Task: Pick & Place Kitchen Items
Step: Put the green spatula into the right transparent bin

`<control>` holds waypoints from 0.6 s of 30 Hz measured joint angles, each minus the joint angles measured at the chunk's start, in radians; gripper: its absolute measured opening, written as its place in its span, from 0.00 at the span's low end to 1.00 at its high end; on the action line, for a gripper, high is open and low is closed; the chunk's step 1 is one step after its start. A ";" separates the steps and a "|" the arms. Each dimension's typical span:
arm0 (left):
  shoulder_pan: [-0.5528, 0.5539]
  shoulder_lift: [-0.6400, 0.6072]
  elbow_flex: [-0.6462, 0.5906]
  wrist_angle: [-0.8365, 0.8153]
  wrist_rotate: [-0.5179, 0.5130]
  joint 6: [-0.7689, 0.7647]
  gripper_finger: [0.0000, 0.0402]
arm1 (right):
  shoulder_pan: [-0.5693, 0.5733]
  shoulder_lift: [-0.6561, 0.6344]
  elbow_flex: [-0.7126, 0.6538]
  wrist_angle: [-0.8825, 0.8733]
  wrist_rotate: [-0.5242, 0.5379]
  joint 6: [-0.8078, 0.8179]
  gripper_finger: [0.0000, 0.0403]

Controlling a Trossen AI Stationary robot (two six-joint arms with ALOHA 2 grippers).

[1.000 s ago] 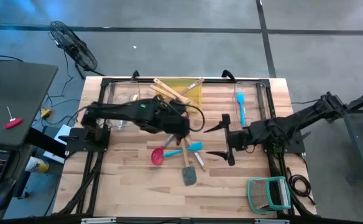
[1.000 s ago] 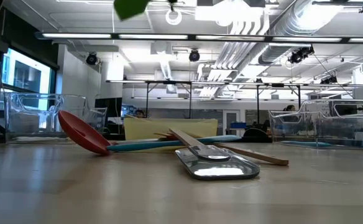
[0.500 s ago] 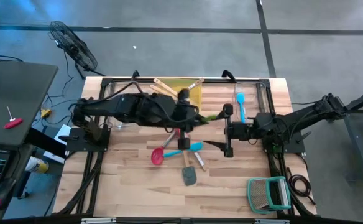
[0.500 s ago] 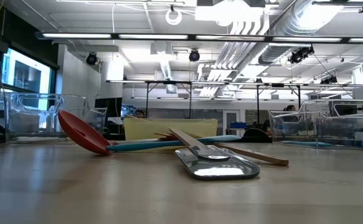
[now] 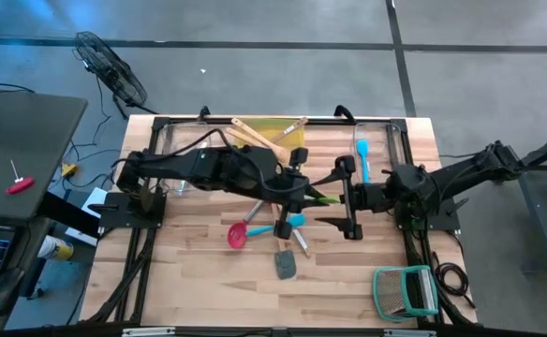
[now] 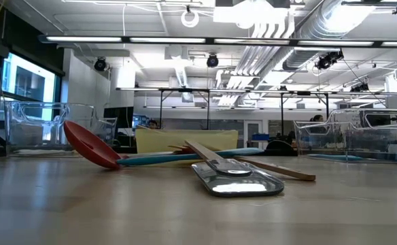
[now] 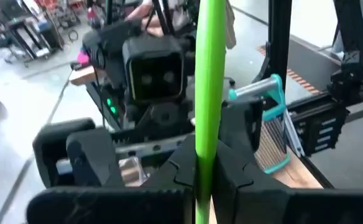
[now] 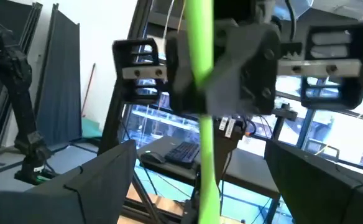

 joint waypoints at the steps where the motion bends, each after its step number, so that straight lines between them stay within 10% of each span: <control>1: 0.000 0.003 0.000 0.011 0.001 0.008 0.03 | -0.006 0.000 0.000 0.000 -0.004 0.001 0.86; 18: 0.044 0.027 -0.001 0.114 0.037 0.015 0.03 | -0.040 0.000 0.000 0.028 -0.077 -0.023 0.56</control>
